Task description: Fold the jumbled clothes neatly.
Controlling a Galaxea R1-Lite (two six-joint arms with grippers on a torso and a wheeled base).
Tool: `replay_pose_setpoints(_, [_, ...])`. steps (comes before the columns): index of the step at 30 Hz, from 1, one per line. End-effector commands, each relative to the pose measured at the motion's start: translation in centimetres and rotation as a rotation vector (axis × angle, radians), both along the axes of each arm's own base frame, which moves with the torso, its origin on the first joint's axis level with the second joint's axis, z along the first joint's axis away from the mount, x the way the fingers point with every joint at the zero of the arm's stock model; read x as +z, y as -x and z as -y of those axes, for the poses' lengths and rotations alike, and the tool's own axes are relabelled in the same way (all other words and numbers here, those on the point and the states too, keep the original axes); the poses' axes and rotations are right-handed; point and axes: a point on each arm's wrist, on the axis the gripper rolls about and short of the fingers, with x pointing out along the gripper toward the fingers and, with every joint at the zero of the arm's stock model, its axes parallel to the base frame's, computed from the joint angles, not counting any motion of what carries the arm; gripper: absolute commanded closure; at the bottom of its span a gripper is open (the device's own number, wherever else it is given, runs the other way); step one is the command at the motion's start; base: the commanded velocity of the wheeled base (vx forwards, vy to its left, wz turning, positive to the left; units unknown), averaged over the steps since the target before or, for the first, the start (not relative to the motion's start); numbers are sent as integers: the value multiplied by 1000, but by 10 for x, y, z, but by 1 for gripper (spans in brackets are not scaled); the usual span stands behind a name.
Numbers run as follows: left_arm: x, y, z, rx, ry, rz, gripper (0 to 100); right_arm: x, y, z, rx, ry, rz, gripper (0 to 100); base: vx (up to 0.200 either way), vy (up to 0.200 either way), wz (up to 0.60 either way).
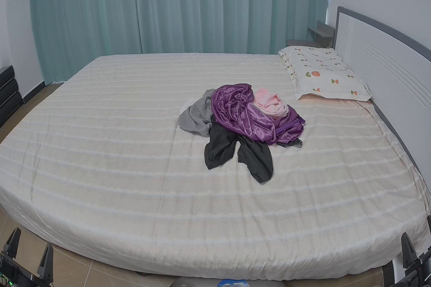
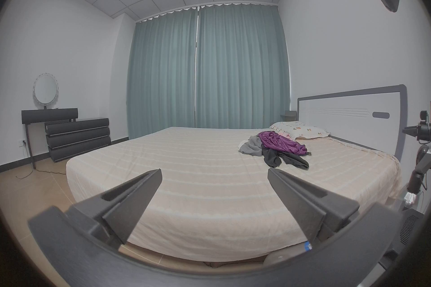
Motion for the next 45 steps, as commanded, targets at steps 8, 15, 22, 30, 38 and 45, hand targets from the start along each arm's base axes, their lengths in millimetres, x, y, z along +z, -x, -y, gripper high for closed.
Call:
replay_pose_setpoints(8, [-5, 0, 0, 1, 1, 0, 0, 48, -12, -2, 89, -67, -64, 0, 0, 0, 0])
replay_pose_setpoints(15, [-5, 0, 0, 1, 1, 0, 0, 62, -76, -8, 236, -174, -334, 0, 0, 0, 0])
replay_pose_setpoints(22, [-5, 0, 0, 1, 1, 0, 0, 59, -158, -27, 300, -222, -506, 0, 0, 0, 0])
replay_pose_setpoints(30, [-5, 0, 0, 1, 1, 0, 0, 40, -250, -58, 323, -263, -591, 0, 0, 0, 0])
replay_pose_setpoints(38, [-5, 0, 0, 1, 1, 0, 0, 5, -316, -86, 289, -358, -644, 0, 0, 0, 0])
replay_pose_setpoints(45, [-5, 0, 0, 1, 1, 0, 0, -25, -353, -110, 281, -443, -697, 0, 0, 0, 0])
